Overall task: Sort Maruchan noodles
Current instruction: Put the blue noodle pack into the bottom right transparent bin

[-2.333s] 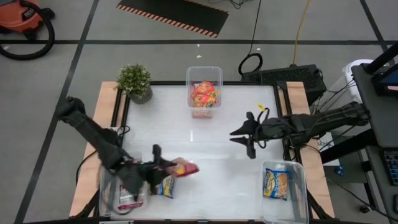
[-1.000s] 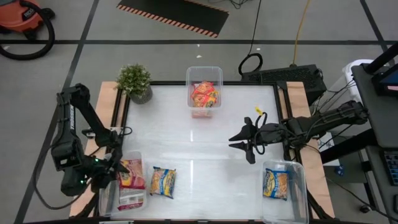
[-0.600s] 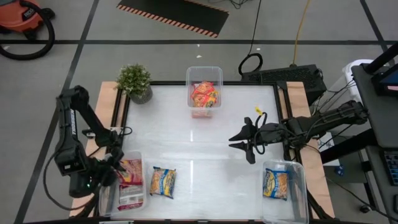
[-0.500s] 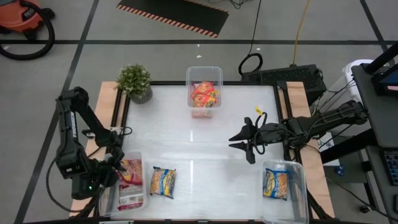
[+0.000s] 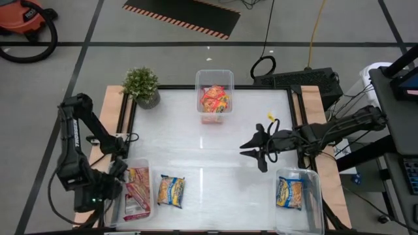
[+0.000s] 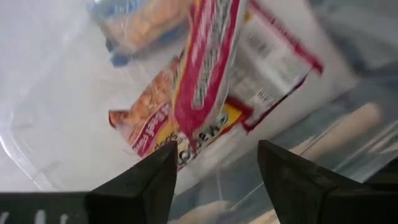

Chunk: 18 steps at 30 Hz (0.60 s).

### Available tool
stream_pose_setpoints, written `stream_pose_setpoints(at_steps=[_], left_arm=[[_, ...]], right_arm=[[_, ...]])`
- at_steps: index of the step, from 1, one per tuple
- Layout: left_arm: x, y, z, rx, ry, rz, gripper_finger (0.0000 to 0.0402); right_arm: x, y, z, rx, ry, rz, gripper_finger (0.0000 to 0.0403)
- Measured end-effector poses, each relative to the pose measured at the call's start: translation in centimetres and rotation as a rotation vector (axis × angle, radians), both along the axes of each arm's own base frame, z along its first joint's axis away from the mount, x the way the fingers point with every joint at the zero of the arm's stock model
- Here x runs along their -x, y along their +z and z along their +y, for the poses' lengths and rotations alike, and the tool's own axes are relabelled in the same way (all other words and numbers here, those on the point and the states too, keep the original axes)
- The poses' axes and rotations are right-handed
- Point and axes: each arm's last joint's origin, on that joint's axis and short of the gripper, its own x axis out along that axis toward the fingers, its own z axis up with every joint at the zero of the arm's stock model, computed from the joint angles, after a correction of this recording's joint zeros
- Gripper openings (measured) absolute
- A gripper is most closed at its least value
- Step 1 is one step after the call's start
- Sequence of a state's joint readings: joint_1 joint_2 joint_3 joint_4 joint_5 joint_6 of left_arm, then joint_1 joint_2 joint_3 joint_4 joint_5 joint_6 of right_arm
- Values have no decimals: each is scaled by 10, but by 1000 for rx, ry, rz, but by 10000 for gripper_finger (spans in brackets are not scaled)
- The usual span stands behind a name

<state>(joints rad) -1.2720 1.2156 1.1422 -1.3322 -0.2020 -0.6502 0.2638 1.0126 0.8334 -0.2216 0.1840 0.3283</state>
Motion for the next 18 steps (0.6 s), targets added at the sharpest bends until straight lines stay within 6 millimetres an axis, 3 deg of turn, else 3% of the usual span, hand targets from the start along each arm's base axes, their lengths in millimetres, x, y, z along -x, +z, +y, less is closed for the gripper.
stream_pose_setpoints(at_steps=[4, 10, 14, 18], left_arm=[[-3, 18, -4, 66, 21, -74, 227], [-16, 40, -9, 132, 89, -343, 227], [-29, 42, -11, 151, 195, -515, 227], [-42, 34, -11, 178, 339, -491, 227]], right_arm=[[-2, -9, 0, -4, 5, -48, 100], [-5, -8, -1, -40, -9, -128, 100], [-11, -9, 1, -57, -10, -145, 100], [-20, -14, 5, -78, 16, -155, 100]])
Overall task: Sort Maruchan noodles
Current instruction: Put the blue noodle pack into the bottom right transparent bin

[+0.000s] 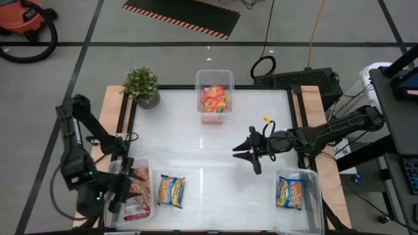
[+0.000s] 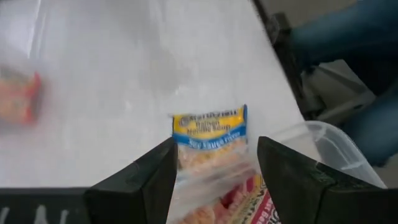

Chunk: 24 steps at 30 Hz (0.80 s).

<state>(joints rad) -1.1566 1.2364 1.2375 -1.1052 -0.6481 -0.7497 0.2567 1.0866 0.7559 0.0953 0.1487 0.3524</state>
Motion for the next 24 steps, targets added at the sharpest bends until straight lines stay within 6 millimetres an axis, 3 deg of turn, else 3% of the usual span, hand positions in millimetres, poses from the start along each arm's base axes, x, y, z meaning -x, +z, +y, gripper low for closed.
stream_pose_setpoints(at_steps=[6, 14, 18, 24], left_arm=[[-10, -18, -14, 49, 75, 130, 217], [-13, -47, -39, 72, 53, 408, 116], [-11, -49, -40, 147, 122, 514, 82], [-7, -50, -35, 149, 207, 585, 66]], right_arm=[[-5, -3, 2, -1, 25, 3, 100], [-6, 1, 3, -17, 47, -27, 100], [-6, 1, 3, -18, 48, -27, 100], [-10, -2, 4, -33, 41, -22, 100]])
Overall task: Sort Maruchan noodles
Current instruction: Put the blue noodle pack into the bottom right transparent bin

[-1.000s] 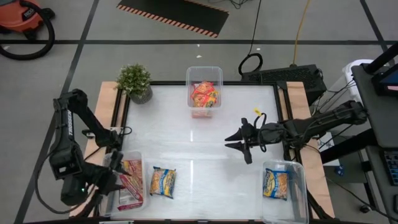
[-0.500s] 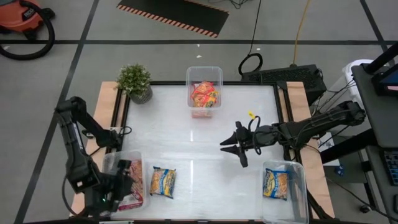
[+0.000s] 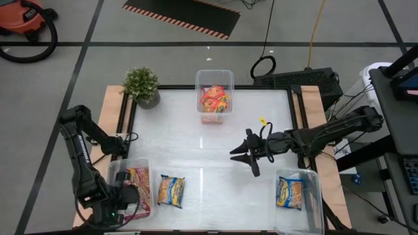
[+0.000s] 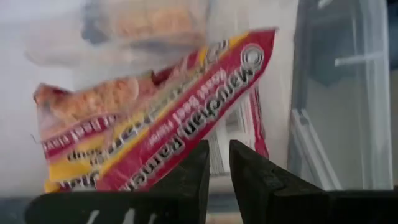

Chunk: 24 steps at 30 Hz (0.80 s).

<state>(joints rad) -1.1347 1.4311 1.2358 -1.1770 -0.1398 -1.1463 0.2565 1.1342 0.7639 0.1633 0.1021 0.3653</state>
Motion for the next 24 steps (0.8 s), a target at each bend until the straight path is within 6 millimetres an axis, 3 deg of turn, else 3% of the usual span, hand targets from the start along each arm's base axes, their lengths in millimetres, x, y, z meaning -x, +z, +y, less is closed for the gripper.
stream_pose_setpoints(at_steps=[9, 17, 24], left_arm=[[-12, -2, 6, -119, 79, -256, 65], [7, -38, 10, -78, 223, 49, 65], [12, -22, 6, -42, 216, 46, 65]], right_arm=[[-18, -13, 3, -3, 2, -17, 100], [-21, -13, 4, -20, 17, -32, 100], [-28, -18, 5, -13, 13, -54, 100]])
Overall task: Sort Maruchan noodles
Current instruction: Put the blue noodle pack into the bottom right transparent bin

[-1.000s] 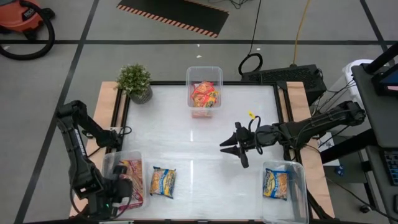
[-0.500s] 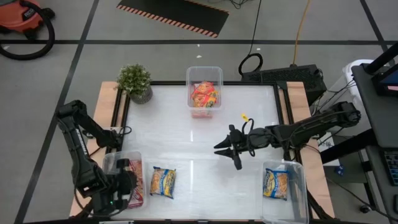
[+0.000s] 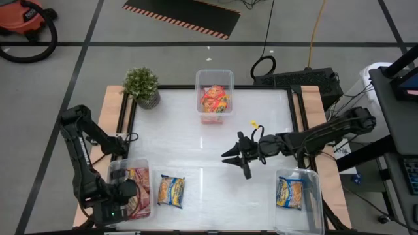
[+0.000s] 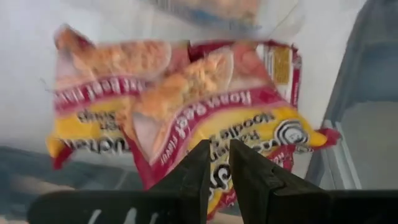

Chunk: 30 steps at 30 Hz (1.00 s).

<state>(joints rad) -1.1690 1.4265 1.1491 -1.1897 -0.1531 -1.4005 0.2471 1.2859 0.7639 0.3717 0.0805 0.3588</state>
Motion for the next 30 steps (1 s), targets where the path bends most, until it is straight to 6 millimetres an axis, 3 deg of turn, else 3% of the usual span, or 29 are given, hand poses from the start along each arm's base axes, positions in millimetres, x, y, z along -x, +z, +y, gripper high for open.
stream_pose_setpoints(at_steps=[3, 6, 9, 13, 20, 25, 30], left_arm=[[-7, 12, 1, -33, -31, -85, 65], [-22, 32, 1, -73, -50, -297, 65], [-39, 56, 0, -123, -72, -527, 65], [-56, 77, 4, -228, -109, -691, 65], [-98, 83, 32, -383, -55, -742, 65], [-117, 84, 51, -412, 35, -735, 65], [-127, 76, 56, -423, 55, -753, 65]], right_arm=[[-9, -6, 0, -6, -6, -24, 100], [-22, -16, 2, -8, -10, -18, 100], [-42, -25, 7, -1, -12, 23, 100], [-74, -32, 15, 14, 12, 57, 100], [-123, -47, 33, 51, 116, 142, 100], [-140, -64, 41, 124, 147, 152, 100], [-149, -84, 43, 148, 154, 120, 100]])
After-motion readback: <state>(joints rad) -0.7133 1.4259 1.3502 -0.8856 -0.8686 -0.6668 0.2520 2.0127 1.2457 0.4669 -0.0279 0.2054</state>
